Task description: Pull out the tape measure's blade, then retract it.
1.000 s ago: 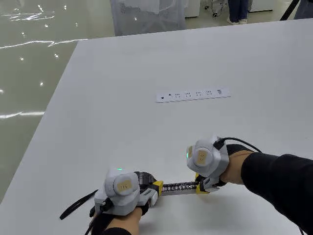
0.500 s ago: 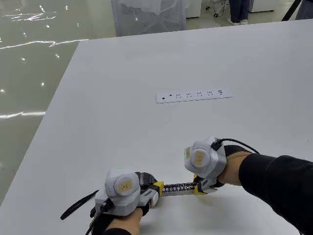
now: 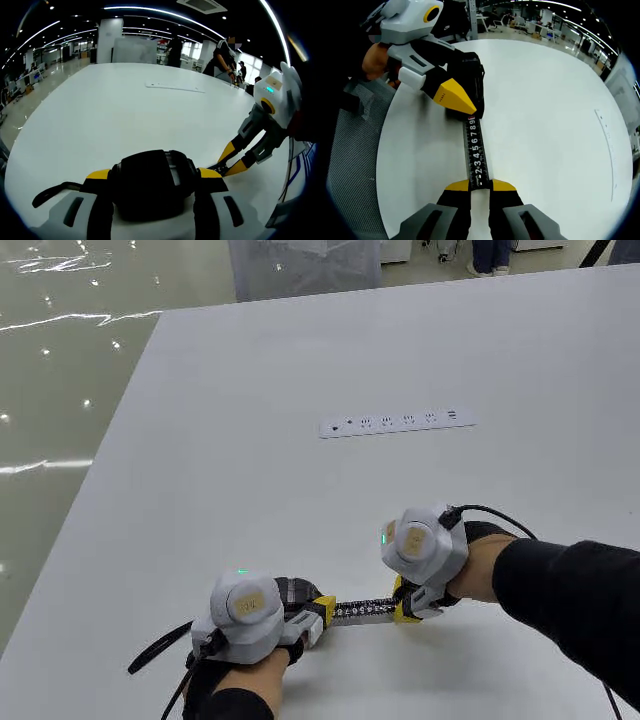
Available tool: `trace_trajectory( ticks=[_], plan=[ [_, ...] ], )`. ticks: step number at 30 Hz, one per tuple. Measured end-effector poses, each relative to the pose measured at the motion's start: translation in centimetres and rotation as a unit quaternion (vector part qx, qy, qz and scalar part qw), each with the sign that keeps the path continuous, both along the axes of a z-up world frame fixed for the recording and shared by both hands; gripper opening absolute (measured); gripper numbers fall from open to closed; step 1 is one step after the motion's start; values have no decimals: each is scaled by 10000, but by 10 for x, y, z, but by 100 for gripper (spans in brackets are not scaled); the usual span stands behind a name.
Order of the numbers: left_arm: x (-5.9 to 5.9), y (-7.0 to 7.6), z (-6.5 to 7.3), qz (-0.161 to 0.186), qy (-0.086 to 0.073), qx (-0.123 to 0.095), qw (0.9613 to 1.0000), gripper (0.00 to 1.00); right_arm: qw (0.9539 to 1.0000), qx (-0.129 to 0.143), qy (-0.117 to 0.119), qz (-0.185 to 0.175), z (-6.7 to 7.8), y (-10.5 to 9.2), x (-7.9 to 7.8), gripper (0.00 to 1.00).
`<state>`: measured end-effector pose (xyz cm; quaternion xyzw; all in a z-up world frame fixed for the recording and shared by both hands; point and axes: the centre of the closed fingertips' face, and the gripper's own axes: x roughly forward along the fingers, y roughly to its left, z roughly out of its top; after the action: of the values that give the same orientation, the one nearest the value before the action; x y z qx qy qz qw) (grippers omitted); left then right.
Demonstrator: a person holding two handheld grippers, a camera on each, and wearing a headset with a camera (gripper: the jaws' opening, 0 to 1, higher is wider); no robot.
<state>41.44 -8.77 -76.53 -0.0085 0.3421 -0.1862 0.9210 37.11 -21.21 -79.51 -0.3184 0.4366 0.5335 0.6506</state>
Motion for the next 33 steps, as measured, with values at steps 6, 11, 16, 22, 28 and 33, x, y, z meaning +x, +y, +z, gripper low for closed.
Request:
trace_trajectory(
  ticks=[6,11,16,22,28,33],
  plan=[
    [0,0,0,5,-7,-1,10000,60,10000,63,-17,-37,0,2,0,7],
    [0,0,0,-4,-11,-19,10000,60,9998,169,-23,-51,0,6,2,7],
    [0,0,0,6,-8,-20,10000,60,9997,201,-12,-102,1,8,2,7],
    [-1,0,1,-18,-30,-57,10000,60,9996,261,-53,-49,1,12,1,7],
    [0,0,1,-29,-7,-78,10000,60,9996,278,-44,-14,0,16,2,7],
    [0,1,1,-28,-4,-87,10000,60,9994,329,-38,-56,1,18,3,7]
  ],
)
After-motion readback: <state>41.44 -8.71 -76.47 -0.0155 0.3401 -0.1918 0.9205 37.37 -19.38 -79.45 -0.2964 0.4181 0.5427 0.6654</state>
